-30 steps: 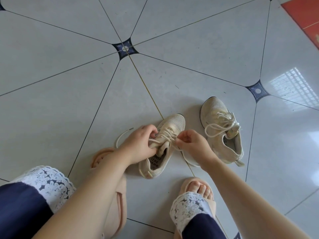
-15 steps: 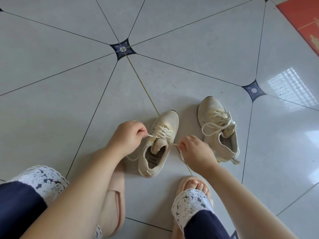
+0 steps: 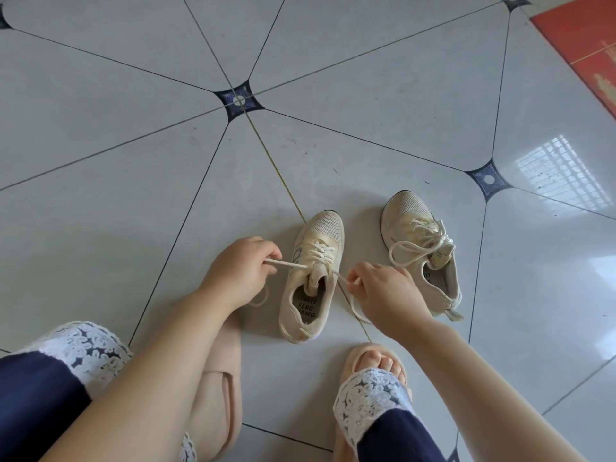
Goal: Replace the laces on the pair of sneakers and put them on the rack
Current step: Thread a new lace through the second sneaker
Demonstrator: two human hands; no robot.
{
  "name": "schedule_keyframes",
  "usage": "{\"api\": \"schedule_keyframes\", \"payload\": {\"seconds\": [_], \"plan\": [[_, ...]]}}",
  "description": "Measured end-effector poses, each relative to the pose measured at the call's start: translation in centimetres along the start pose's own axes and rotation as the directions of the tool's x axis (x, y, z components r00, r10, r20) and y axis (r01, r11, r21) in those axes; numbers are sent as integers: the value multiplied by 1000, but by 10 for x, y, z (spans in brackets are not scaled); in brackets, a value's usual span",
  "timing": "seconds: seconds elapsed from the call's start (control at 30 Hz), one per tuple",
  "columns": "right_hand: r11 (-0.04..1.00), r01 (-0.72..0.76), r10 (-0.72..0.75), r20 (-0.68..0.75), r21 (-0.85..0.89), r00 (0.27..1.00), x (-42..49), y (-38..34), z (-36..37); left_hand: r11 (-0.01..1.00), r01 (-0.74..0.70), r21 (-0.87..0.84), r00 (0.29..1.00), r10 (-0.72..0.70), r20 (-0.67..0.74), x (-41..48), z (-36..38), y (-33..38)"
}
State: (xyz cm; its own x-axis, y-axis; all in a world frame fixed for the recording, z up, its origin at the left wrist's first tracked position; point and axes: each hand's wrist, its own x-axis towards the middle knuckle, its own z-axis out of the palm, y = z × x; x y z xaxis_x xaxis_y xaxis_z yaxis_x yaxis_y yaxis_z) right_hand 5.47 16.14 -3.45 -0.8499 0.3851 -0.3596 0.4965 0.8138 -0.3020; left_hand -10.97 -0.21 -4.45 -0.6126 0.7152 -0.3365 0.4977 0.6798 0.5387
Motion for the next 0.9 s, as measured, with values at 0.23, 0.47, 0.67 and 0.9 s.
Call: {"api": "schedule_keyframes", "payload": {"seconds": [0.23,0.47,0.67,0.9], "plan": [[988,-155,151,-97,-28,984,2,15,-19,995,78,61,942,-53,-330,5,-17,9],[922,-78,79,12,379,997,4,-19,-12,842,202,-501,978,-201,56,-2,4,33],[922,-187,143,152,339,978,12,-32,3,991,20,-130,985,3,175,0,27,30],[935,-210,196,76,285,978,14,-32,14,995,11,-98,999,-14,-31,0,31,26]]}}
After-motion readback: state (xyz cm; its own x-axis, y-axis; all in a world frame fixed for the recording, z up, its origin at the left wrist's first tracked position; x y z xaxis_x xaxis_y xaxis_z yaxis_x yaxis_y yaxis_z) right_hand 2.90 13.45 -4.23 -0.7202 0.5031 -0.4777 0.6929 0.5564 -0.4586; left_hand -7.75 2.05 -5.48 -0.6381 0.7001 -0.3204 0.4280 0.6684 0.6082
